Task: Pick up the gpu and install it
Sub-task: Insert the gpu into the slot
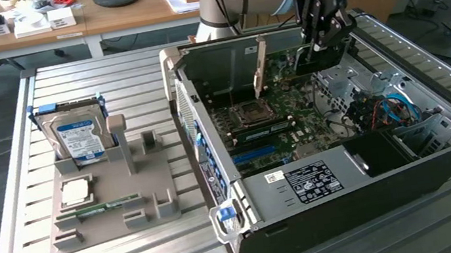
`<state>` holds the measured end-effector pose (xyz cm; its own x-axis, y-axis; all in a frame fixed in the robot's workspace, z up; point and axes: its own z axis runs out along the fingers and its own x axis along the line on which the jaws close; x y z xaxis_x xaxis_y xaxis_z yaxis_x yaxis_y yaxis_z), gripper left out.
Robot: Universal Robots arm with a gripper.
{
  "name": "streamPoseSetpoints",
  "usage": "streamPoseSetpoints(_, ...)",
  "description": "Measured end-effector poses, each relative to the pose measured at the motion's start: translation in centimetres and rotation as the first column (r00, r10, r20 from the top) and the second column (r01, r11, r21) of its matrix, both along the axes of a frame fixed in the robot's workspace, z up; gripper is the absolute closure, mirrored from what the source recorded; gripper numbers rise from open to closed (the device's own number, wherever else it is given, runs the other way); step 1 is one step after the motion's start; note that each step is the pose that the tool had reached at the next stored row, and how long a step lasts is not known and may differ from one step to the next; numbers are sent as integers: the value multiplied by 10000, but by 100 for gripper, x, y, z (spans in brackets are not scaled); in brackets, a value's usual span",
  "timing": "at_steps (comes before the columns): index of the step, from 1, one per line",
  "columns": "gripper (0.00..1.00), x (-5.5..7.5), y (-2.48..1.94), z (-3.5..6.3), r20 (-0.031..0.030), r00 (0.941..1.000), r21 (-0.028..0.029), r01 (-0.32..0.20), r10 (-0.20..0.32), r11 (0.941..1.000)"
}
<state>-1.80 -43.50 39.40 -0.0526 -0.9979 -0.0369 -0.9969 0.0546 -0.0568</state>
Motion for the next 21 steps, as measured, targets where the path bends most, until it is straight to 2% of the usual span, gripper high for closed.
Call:
streamPoseSetpoints(14, 73, 0, 0, -14, 0, 10000, 8, 0, 0, 10000)
streamPoseSetpoints(21, 73, 0, -21, -13, 0, 10000, 6, 0, 0, 10000)
